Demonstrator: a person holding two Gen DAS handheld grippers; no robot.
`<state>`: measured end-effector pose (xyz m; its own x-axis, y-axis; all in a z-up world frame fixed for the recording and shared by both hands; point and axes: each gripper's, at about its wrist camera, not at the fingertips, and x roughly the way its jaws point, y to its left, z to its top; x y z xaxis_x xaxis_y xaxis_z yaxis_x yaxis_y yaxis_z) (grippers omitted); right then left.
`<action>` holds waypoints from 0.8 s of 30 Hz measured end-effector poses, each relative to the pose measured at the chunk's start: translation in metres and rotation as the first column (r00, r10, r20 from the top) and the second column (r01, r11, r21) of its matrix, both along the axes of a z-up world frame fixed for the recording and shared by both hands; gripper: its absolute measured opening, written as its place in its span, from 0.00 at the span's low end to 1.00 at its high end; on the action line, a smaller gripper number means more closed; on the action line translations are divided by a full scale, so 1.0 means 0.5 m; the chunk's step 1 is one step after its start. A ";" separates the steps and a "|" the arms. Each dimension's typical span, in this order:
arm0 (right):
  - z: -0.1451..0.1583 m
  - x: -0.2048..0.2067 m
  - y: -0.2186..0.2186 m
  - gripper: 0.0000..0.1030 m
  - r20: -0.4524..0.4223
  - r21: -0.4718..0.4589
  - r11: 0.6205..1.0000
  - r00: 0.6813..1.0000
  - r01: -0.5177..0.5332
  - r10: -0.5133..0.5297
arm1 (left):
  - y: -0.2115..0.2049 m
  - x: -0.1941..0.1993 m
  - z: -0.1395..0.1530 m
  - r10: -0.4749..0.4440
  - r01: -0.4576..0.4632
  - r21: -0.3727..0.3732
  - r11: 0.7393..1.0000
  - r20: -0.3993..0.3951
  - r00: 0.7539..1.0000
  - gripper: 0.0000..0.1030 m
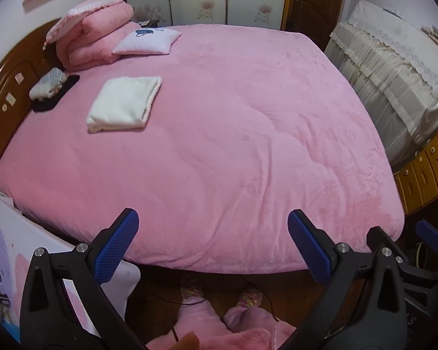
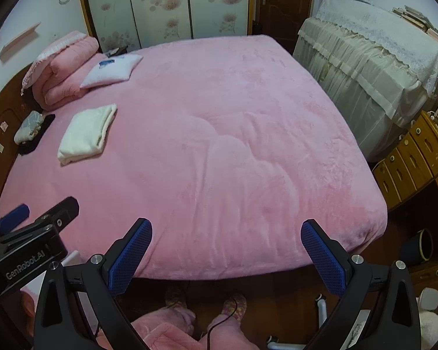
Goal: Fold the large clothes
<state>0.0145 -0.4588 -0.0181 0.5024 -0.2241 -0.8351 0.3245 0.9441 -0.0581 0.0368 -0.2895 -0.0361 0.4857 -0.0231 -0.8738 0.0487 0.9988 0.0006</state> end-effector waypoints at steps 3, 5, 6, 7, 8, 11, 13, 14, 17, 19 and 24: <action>-0.022 0.012 -0.008 1.00 -0.042 0.018 1.000 0.999 -0.004 0.005 | 0.001 0.005 -0.016 -0.008 0.008 0.040 0.999 0.003 1.000 0.98; -0.036 0.018 -0.013 1.00 -0.066 0.030 1.000 0.998 -0.002 0.004 | 0.004 0.010 -0.029 -0.011 0.012 0.030 0.999 -0.023 1.000 0.98; -0.040 0.023 -0.015 1.00 -0.075 0.031 1.000 0.997 -0.001 0.003 | 0.007 0.012 -0.032 -0.012 0.012 0.026 1.000 -0.031 0.999 0.98; -0.046 0.025 -0.016 1.00 -0.084 0.031 1.000 0.996 0.002 0.001 | 0.009 0.014 -0.037 -0.010 0.011 0.024 1.000 -0.038 0.999 0.98; -0.051 0.029 -0.018 1.00 -0.091 0.027 1.000 0.996 0.003 -0.001 | 0.011 0.016 -0.041 -0.011 0.012 0.020 1.000 -0.044 0.999 0.98; -0.067 0.048 -0.019 1.00 -0.099 0.001 1.000 0.995 -0.002 0.002 | 0.017 0.023 -0.057 -0.008 0.009 0.011 1.000 -0.071 0.997 0.98; -0.078 0.057 -0.021 1.00 -0.094 -0.018 1.000 0.996 -0.002 0.000 | 0.026 0.025 -0.071 -0.011 0.012 0.005 1.000 -0.094 0.995 0.98; -0.083 0.061 -0.024 1.00 -0.098 -0.020 1.000 0.995 0.000 -0.001 | 0.028 0.026 -0.076 -0.012 0.013 0.004 1.000 -0.102 0.995 0.98; -0.109 0.068 -0.034 1.00 -0.127 0.000 1.000 0.992 0.011 -0.011 | 0.034 0.026 -0.088 -0.020 0.020 -0.003 1.000 -0.108 0.994 0.98; -0.120 0.073 -0.043 1.00 -0.138 0.001 1.000 0.990 0.020 -0.020 | 0.033 0.025 -0.094 -0.025 0.025 0.000 1.000 -0.106 0.994 0.98; -0.149 0.079 -0.063 1.00 -0.171 0.014 1.000 0.985 0.027 -0.024 | 0.034 0.024 -0.112 -0.024 0.023 -0.013 1.000 -0.137 0.990 0.98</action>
<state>0.0538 -0.4903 -0.0927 0.3461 -0.2205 -0.9119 0.3348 0.9370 -0.0995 0.0488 -0.2723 -0.0923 0.3602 -0.0439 -0.9318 0.0711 0.9973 -0.0195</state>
